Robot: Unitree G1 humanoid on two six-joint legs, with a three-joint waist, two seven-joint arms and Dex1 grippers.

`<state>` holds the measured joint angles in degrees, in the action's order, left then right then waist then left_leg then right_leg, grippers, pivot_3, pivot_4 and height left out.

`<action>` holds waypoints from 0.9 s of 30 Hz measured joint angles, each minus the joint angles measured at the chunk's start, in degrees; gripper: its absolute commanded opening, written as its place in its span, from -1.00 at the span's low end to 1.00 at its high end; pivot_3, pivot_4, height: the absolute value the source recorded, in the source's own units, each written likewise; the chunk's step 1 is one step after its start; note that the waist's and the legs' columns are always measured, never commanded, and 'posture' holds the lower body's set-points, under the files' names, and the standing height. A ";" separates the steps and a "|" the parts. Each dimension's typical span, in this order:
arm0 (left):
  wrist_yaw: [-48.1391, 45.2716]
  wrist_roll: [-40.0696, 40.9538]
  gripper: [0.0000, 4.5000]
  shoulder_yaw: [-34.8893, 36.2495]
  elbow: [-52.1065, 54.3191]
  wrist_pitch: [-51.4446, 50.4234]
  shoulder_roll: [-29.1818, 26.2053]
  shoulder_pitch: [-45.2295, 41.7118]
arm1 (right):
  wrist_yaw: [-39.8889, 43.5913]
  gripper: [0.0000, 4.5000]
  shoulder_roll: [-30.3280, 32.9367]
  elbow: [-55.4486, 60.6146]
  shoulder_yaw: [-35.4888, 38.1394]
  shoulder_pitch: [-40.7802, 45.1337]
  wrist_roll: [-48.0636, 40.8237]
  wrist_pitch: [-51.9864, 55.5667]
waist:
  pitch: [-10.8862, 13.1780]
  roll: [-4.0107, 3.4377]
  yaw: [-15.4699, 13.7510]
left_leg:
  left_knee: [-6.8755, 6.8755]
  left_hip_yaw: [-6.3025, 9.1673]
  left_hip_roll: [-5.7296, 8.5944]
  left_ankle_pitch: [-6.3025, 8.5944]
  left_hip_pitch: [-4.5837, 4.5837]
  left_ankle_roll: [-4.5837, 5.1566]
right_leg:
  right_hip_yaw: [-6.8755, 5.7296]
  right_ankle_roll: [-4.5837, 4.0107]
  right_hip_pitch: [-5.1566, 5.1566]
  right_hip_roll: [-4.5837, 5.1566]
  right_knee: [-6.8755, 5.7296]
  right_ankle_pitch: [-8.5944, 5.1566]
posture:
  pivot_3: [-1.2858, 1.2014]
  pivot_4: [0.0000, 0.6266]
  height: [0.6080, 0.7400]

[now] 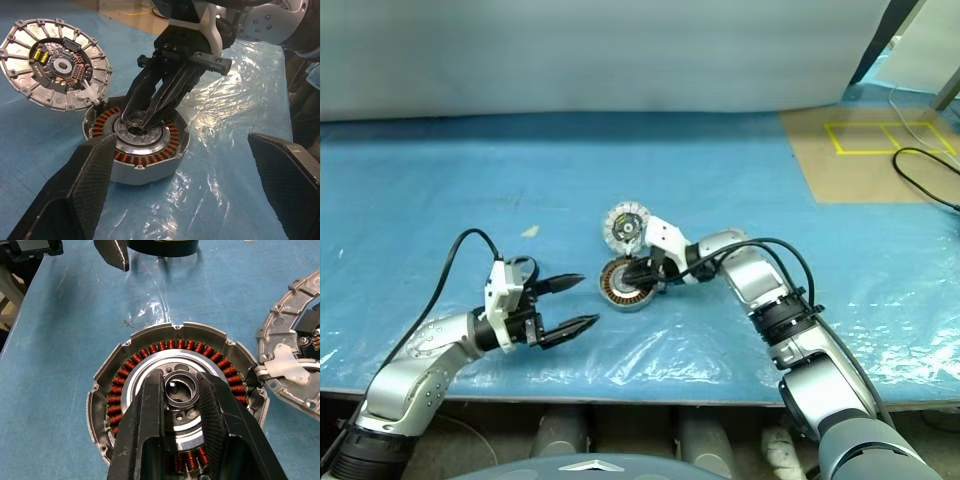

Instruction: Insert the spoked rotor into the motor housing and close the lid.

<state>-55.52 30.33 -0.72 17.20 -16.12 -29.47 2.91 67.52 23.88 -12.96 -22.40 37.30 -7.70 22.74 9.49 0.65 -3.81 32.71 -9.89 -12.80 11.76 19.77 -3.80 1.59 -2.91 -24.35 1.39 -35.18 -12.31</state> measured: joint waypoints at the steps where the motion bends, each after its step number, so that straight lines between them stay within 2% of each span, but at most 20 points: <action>1: 0.00 0.00 0.98 0.00 0.00 0.00 0.00 -0.03 | 0.06 -0.74 0.01 0.01 0.00 0.00 0.00 0.03 | 0.00 0.00 0.00 | 0.00 0.00 0.00 0.00 0.00 0.00 | 0.00 0.00 0.00 0.00 0.00 0.00 | 0.03 -0.52 1.00; 27: 0.14 -0.03 0.98 -0.03 0.00 -0.13 0.01 -0.22 | 0.76 -0.74 -0.45 -0.47 -0.59 -0.04 0.97 -1.13 | 0.00 0.00 -0.01 | -0.01 0.00 0.00 0.00 0.00 0.00 | 0.00 0.00 -0.01 0.00 0.01 0.00 | 0.03 -0.52 1.00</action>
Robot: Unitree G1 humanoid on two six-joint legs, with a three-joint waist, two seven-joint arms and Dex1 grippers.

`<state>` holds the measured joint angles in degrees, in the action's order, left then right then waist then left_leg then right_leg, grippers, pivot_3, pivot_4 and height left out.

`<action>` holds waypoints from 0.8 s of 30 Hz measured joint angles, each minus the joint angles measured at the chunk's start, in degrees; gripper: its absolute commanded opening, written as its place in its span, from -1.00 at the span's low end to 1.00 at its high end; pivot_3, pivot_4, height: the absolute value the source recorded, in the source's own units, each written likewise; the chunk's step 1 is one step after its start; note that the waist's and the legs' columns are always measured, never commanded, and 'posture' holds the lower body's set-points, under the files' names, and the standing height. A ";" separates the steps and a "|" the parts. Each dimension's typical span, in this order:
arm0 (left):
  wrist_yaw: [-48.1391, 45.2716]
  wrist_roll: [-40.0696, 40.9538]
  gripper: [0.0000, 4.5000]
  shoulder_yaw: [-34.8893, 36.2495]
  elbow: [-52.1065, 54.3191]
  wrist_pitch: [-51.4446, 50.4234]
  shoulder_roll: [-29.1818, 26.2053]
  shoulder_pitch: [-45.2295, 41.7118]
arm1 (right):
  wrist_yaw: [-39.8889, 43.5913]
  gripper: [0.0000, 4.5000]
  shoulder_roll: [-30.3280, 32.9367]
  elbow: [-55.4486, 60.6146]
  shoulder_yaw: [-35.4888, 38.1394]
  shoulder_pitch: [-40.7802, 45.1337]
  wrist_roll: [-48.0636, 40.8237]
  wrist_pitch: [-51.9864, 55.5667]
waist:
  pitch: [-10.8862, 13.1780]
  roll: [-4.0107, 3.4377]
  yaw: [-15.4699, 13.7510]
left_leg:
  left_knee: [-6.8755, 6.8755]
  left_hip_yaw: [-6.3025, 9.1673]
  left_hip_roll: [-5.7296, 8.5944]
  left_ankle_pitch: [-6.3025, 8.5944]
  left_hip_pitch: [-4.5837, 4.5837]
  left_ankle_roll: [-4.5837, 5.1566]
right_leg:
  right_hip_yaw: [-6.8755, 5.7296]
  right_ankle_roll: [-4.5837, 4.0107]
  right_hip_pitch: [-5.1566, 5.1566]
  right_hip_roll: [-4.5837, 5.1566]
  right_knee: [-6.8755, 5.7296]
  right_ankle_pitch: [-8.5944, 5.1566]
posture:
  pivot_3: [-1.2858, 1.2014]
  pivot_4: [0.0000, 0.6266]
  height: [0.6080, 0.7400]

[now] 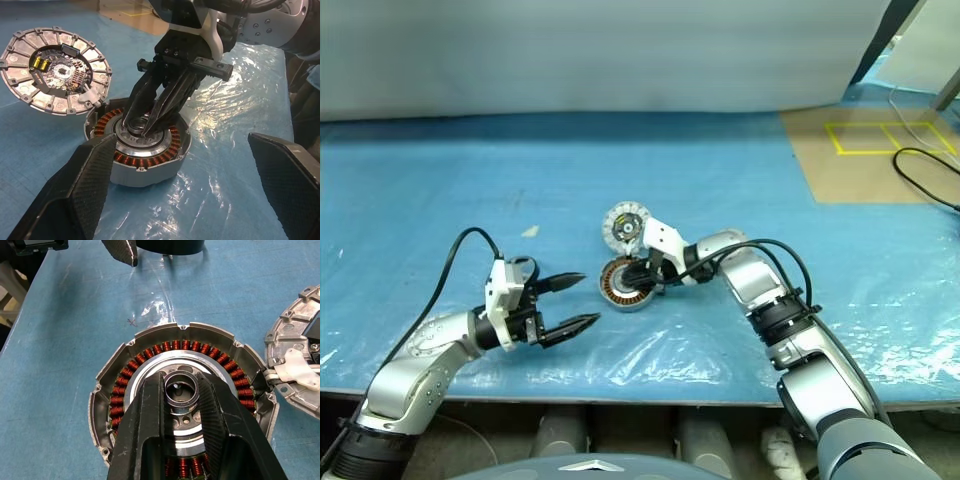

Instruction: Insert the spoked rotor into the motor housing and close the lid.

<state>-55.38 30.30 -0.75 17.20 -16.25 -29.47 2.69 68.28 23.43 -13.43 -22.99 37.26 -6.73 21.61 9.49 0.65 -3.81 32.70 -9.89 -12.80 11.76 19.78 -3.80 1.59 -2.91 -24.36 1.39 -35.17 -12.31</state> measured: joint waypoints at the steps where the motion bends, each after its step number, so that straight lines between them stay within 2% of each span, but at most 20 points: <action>1: 0.00 0.00 0.98 0.00 0.00 0.00 0.00 0.00 | 0.09 -0.74 0.09 0.04 0.00 0.00 0.00 0.00 | 0.00 0.00 0.00 | 0.00 0.00 0.00 0.00 0.00 0.00 | 0.00 0.00 0.00 0.00 0.00 0.00 | 0.03 -0.52 1.00; 18: -0.01 -0.08 0.98 -0.03 -0.02 0.03 0.01 -0.12 | 0.30 -0.74 0.52 0.45 -0.12 -0.01 0.20 -0.01 | 0.00 0.00 0.00 | -0.02 0.00 0.00 0.00 0.00 0.00 | 0.00 0.00 0.00 0.00 0.03 0.00 | 0.03 -0.52 1.00; 23: -0.05 -0.15 0.98 -0.03 -0.40 0.12 0.01 -0.12 | 1.38 -0.05 0.52 0.68 -0.39 -0.01 0.12 0.16 | 0.00 0.00 0.00 | -0.03 0.00 0.00 0.00 0.00 0.00 | 0.00 0.00 0.00 0.00 0.03 0.00 | 0.03 -0.52 1.00; 24: -0.05 -0.16 0.98 -0.03 -0.53 0.14 0.01 -0.12 | 1.60 -0.05 0.50 0.73 -0.46 -0.04 0.11 0.20 | 0.00 0.00 0.00 | -0.02 0.00 0.00 0.00 0.00 0.00 | 0.00 0.00 0.00 0.00 0.03 0.00 | 0.03 -0.52 1.00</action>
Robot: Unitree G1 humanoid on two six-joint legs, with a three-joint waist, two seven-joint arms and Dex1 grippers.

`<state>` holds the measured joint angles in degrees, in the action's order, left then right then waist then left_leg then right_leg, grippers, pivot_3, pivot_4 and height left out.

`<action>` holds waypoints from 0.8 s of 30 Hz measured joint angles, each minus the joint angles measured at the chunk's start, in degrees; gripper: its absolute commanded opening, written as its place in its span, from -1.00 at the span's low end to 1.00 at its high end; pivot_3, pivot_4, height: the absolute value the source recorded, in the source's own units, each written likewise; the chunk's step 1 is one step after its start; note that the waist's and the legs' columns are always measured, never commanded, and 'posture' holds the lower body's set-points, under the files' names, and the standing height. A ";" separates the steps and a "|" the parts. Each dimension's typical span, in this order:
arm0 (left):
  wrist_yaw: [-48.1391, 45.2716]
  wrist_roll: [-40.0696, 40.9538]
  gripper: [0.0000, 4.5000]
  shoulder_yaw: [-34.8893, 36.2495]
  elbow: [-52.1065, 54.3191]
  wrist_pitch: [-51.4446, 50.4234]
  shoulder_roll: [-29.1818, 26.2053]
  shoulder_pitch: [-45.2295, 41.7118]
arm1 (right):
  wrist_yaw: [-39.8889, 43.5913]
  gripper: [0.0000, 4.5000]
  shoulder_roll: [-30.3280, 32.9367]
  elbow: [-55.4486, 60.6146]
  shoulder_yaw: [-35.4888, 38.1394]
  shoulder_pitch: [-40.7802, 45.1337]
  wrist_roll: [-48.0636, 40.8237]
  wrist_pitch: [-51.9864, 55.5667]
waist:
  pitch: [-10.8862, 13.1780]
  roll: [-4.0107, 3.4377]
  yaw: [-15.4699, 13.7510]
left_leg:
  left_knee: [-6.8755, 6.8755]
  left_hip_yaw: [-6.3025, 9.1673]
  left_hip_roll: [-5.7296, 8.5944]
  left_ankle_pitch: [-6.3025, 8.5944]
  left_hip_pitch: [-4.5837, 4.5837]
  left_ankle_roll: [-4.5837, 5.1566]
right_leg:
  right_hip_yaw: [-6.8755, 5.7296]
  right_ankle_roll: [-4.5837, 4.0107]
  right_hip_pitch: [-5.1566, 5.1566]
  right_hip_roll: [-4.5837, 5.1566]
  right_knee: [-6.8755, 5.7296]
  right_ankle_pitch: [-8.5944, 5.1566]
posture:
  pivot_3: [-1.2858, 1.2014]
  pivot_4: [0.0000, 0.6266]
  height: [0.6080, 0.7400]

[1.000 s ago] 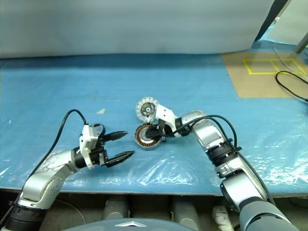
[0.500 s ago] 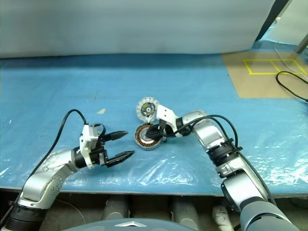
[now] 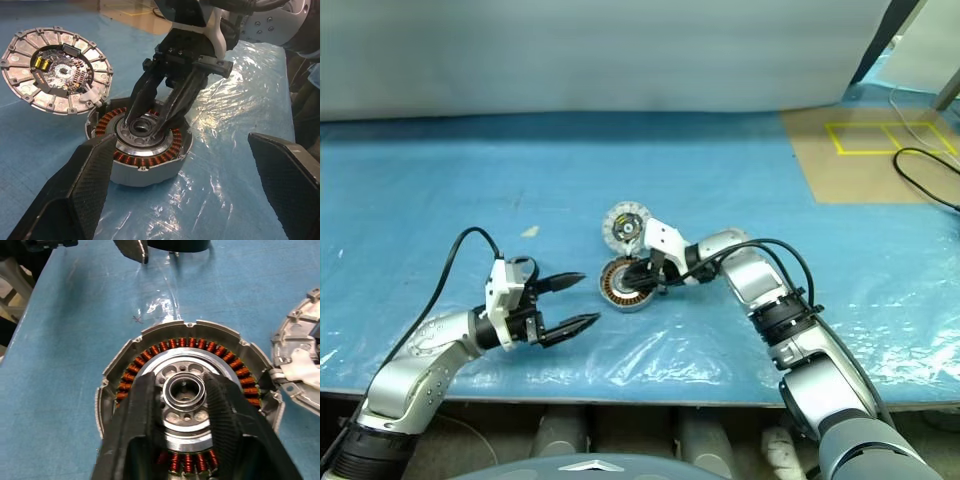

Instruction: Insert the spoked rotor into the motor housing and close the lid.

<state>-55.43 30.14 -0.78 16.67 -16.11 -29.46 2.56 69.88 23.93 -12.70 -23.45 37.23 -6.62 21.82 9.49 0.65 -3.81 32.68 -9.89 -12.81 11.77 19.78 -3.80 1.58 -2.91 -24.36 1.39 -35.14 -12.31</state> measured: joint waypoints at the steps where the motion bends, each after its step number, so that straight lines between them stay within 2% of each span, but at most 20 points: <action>1: 0.00 -0.01 0.98 0.00 -0.02 0.02 0.00 0.00 | 0.04 -0.05 -0.02 0.03 -0.02 -0.01 0.00 -0.01 | 0.00 0.00 0.00 | 0.01 0.00 0.00 0.00 0.00 0.00 | 0.00 0.00 0.00 0.00 -0.01 0.00 | 0.03 -0.52 1.00; 15: -0.12 -0.10 0.98 -0.02 -0.38 0.51 0.12 -0.01 | 0.48 -0.05 0.47 3.20 3.06 0.72 -3.10 4.01 | 0.00 0.00 0.05 | 0.01 0.00 0.00 0.00 0.01 0.00 | 0.00 0.00 -0.01 0.00 -0.02 0.00 | 0.03 -0.52 1.00; 18: -0.16 -0.11 0.98 -0.02 -0.38 0.59 0.12 0.00 | 0.41 -0.30 0.52 4.76 4.25 1.76 -4.16 4.84 | 0.00 0.00 0.05 | 0.01 0.00 -0.01 0.00 0.01 0.00 | 0.00 0.00 -0.02 0.00 -0.02 0.00 | 0.03 -0.52 1.00; 23: -0.17 -0.11 0.98 -0.38 -0.39 0.60 0.13 -0.03 | 0.23 -0.99 0.49 5.46 3.98 1.43 -4.37 4.58 | 0.00 0.00 0.02 | 0.00 0.00 0.00 0.00 0.02 0.00 | 0.00 0.00 -0.02 0.00 0.01 0.00 | 0.03 -0.52 1.00; 24: -0.17 -0.11 0.98 -0.59 -0.39 0.60 0.14 -0.02 | -0.09 -0.99 0.44 5.39 3.46 0.83 -3.86 4.13 | 0.00 0.00 0.00 | -0.01 0.00 0.00 0.00 0.02 0.00 | 0.00 0.00 -0.02 0.00 0.01 0.00 | 0.03 -0.52 1.00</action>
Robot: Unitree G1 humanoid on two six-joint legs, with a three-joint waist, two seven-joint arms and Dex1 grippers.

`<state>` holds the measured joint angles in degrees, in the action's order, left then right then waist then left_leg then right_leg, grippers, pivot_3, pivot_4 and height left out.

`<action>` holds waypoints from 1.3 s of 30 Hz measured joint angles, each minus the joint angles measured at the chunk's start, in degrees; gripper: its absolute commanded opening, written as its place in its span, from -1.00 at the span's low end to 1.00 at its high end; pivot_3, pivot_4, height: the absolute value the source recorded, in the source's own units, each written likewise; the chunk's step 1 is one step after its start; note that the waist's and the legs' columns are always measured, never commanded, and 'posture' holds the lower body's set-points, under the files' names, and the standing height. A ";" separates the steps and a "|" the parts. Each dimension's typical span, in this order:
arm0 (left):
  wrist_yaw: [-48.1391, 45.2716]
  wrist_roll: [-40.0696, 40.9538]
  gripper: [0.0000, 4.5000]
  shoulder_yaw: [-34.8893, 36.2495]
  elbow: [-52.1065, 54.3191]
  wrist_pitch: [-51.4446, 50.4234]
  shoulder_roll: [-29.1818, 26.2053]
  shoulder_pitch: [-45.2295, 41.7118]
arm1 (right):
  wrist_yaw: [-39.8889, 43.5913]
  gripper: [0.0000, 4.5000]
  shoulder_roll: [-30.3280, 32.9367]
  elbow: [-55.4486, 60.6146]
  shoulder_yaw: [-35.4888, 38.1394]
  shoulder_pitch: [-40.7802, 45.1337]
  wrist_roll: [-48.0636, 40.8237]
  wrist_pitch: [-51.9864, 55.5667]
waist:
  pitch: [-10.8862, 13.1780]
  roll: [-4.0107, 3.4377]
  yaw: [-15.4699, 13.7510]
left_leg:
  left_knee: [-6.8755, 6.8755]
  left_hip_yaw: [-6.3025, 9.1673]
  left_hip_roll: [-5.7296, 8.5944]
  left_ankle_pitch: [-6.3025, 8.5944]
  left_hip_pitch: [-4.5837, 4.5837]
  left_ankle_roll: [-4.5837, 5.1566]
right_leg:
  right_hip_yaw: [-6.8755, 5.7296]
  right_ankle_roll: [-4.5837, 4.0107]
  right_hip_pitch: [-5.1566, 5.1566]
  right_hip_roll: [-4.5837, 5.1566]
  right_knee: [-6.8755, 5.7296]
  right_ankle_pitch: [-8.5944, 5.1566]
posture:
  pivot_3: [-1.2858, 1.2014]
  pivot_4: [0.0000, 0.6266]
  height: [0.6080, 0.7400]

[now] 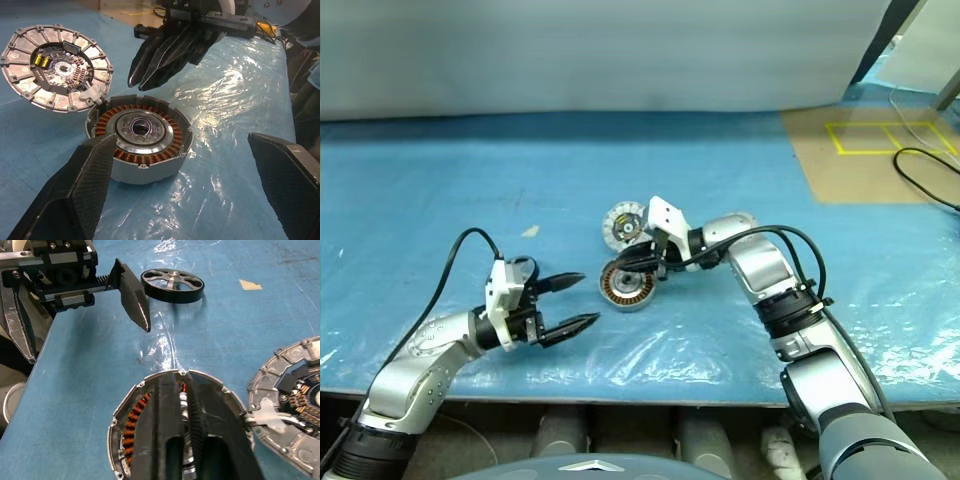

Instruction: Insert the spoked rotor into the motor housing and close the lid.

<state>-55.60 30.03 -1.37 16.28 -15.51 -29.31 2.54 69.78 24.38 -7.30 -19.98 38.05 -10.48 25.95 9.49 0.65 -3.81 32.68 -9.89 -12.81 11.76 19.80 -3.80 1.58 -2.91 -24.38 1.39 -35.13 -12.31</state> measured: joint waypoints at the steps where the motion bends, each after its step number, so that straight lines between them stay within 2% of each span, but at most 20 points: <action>1: 0.00 -0.01 0.98 -0.21 0.00 0.00 0.00 0.00 | -0.37 -0.99 -0.17 -0.28 -0.53 -0.45 0.45 -0.29 | 0.00 0.00 0.00 | 0.00 0.00 0.00 0.00 0.01 0.00 | 0.00 0.00 0.00 0.00 0.00 0.00 | 0.03 -0.52 1.00; 12: 0.00 -0.01 0.98 -0.46 0.00 0.00 -0.03 0.00 | -2.53 -0.99 -0.73 -5.69 -2.07 -0.81 3.69 -2.82 | 0.00 0.00 0.05 | 0.01 0.00 0.01 0.00 0.06 0.00 | 0.00 0.00 -0.04 0.00 0.00 0.00 | 0.03 -0.52 1.00; 20: 0.00 -0.01 0.98 -0.64 -0.02 0.00 0.00 -0.18 | -1.93 -0.99 1.58 -5.06 -4.35 -0.97 6.97 -8.82 | -0.01 0.02 0.04 | 0.02 0.00 0.01 0.00 -0.04 0.00 | 0.02 0.00 0.02 0.00 -0.03 0.00 | 0.03 -0.52 1.00; 29: 0.00 -0.01 0.98 -1.05 -0.02 -0.01 -0.01 -0.64 | -1.64 -0.99 1.52 -3.94 -4.44 -1.39 7.35 -8.62 | -0.01 0.02 0.06 | 0.02 0.00 0.01 0.01 -0.07 0.01 | 0.02 0.00 0.05 0.00 -0.03 0.00 | 0.03 -0.52 1.00; 39: 0.00 -0.01 0.98 -1.25 -0.03 -0.03 -0.01 -0.78 | -2.09 -0.99 -3.20 -2.08 0.57 -0.64 -0.75 4.00 | -0.01 0.01 0.22 | 0.00 0.00 0.00 0.00 0.04 0.00 | 0.01 0.00 -0.05 0.00 -0.02 0.00 | 0.03 -0.52 1.00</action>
<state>-55.60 30.02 -2.62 16.25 -15.55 -29.33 1.76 67.70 21.18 -9.39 -19.41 37.42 -11.23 29.96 9.48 0.66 -3.59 32.67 -9.89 -12.81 11.77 19.84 -3.80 1.59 -2.91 -24.43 1.39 -35.15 -12.31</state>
